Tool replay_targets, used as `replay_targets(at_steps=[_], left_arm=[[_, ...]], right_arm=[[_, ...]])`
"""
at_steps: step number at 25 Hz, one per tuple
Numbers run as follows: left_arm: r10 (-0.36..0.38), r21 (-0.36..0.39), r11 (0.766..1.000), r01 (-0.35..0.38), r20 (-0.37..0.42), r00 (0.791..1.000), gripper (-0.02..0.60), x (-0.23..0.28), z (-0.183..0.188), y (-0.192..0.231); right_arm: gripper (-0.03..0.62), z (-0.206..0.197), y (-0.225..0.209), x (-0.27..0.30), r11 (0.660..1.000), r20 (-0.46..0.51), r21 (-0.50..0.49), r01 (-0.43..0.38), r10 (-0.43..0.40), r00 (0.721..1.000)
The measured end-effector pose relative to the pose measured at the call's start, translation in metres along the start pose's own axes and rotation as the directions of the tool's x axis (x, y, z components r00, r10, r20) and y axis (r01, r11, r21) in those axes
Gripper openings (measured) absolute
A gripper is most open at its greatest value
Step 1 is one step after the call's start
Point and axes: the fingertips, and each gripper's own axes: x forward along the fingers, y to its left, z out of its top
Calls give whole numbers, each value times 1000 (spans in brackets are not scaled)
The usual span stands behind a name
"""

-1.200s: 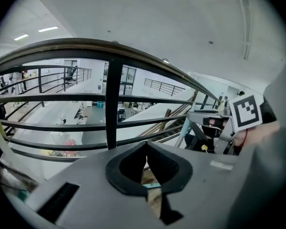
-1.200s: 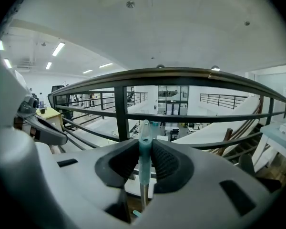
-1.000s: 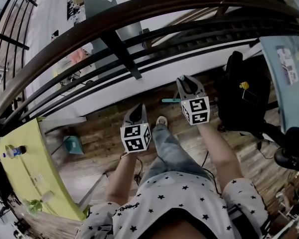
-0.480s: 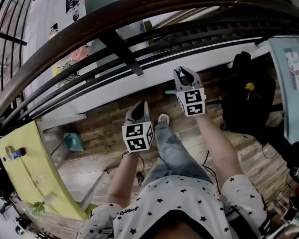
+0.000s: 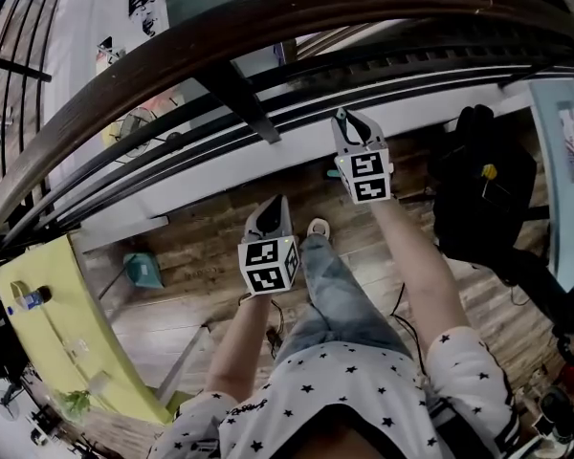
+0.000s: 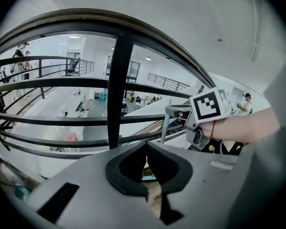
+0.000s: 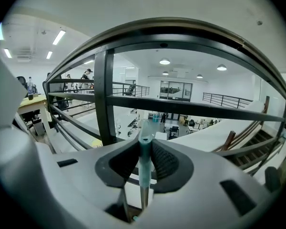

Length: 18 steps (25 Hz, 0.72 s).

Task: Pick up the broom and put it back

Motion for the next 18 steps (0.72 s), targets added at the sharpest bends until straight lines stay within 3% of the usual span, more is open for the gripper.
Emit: replay_targets(at_steps=[18], left_arm=[[-5,-22,1000,5,-32,999,11,24,-3,18]], right_arm=[[77,1,-29,82,1000,-79,-1,22,-22,997]])
